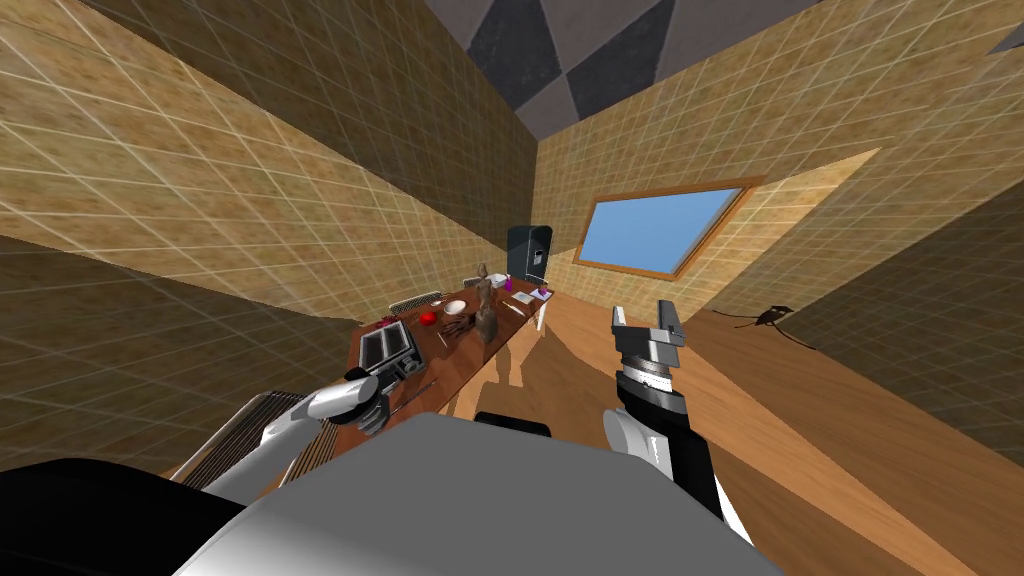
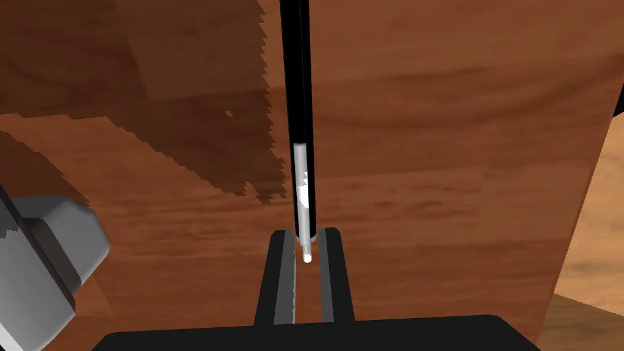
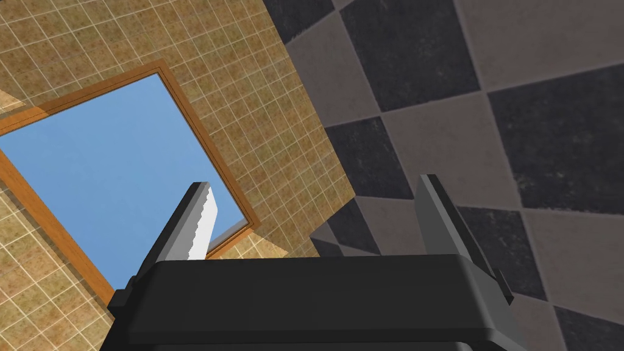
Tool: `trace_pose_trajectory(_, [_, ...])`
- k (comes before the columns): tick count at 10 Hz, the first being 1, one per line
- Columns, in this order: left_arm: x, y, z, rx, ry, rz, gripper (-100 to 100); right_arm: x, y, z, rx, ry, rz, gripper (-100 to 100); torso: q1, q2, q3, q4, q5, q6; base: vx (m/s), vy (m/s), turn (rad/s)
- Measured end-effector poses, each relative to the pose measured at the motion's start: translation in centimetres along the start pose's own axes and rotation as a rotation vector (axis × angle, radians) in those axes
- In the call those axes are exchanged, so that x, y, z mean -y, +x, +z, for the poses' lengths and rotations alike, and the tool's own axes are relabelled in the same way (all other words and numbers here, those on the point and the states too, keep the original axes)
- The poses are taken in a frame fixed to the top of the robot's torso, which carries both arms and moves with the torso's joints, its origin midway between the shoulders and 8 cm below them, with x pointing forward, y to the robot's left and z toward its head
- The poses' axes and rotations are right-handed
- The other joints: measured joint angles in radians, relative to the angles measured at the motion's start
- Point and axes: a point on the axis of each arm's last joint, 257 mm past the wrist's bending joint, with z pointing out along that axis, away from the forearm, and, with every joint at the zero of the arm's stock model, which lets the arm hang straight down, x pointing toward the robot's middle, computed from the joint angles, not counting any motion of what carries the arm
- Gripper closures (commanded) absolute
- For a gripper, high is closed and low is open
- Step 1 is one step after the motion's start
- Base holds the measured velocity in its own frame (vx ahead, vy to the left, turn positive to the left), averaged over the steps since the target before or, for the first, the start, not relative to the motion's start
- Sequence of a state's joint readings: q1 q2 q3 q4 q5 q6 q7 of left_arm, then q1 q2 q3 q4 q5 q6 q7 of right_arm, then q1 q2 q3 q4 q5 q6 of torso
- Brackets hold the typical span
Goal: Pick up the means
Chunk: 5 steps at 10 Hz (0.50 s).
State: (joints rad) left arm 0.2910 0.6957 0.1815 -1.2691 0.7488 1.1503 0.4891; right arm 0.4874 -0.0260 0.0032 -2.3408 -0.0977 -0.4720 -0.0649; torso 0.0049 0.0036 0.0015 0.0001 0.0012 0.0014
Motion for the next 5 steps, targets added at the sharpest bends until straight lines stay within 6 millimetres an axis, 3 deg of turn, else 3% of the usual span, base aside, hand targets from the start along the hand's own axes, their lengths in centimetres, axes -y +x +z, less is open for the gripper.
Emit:
trace_pose_trajectory(4, [-0.27, 1.17, -0.55, 0.004, -0.003, -0.032, 100, 0.00, 0.00, 0.00, 0.000, 0.000, 0.000, 0, 0.000, 0.000, 0.000, 0.000, 0.000, 0.000, -0.057, 0.024, -0.069])
trace_pose_trajectory(5, [-0.30, 1.25, -0.56, 0.004, -0.003, -0.036, 0, 0.00, 0.00, 0.00, 0.000, 0.000, 0.000, 0, 0.000, -0.001, -0.001, 0.000, 0.000, -0.001, -0.005, 0.002, 0.004])
